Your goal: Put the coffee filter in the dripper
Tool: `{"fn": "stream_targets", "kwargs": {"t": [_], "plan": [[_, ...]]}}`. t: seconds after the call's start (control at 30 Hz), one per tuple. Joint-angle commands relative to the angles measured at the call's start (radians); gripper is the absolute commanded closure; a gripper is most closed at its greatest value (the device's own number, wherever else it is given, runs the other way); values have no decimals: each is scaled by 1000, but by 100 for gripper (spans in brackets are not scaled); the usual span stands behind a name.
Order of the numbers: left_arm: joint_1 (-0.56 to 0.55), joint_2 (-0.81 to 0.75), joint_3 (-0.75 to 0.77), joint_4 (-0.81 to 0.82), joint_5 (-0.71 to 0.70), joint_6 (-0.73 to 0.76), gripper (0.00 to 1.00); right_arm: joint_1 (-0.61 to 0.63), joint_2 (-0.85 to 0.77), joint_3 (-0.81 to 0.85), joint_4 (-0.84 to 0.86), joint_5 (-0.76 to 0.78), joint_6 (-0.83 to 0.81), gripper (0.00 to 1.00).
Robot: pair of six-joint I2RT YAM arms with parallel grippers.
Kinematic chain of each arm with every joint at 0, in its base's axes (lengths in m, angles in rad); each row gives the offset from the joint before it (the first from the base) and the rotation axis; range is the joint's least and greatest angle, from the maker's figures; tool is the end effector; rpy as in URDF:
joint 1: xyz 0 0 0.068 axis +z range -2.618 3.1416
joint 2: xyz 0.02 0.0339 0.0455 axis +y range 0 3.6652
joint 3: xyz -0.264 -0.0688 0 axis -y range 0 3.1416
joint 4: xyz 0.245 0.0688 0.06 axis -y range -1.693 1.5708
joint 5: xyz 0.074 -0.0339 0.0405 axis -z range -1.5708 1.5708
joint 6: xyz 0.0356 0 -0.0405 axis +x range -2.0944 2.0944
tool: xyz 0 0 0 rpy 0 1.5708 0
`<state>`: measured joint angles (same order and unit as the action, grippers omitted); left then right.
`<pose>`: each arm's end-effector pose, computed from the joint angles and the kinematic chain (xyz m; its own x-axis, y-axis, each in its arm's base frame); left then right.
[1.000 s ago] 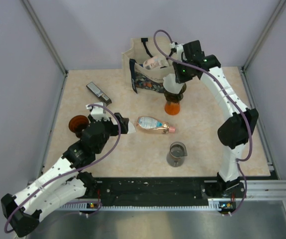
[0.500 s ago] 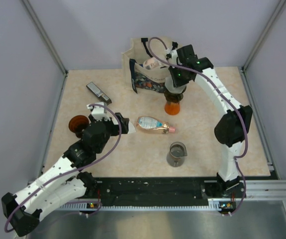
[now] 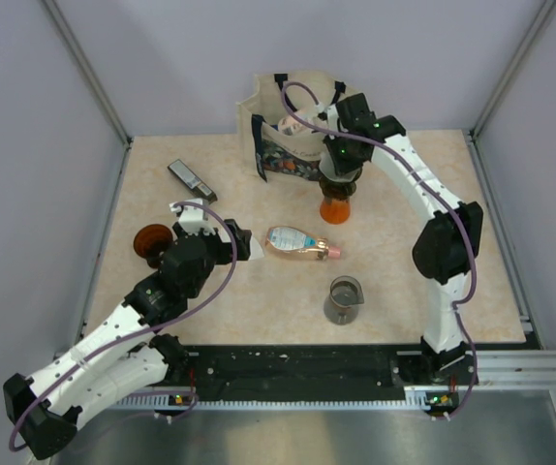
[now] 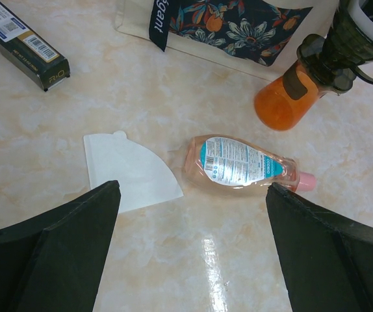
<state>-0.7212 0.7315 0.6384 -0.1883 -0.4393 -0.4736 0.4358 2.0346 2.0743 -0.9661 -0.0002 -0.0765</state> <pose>0.1415 -0.1042 0.2973 -0.3182 -0.2699 -0.9088 0.1636 0.9286 -0.3330 0.4046 0.1884 0.3317 -0.6904 -0.4058 -0.5990 -0.4764 0.8780 -0.0458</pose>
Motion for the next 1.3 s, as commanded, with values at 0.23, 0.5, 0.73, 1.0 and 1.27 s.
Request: {"fn": "stream_targets", "kwargs": {"t": [0.23, 0.5, 0.73, 1.0, 1.27], "plan": [[3, -1, 3, 24, -15, 7, 1, 6, 30, 1, 13, -21, -3, 85], [3, -1, 3, 23, -19, 12, 1, 4, 52, -3, 3, -27, -11, 85], [2, -1, 3, 24, -22, 15, 1, 6, 53, -17, -3, -23, -16, 85], [3, 2, 4, 23, -24, 16, 1, 6, 59, -16, -3, -21, -14, 80], [3, 3, 4, 23, -22, 15, 1, 6, 55, 13, -3, -27, -9, 71]]}}
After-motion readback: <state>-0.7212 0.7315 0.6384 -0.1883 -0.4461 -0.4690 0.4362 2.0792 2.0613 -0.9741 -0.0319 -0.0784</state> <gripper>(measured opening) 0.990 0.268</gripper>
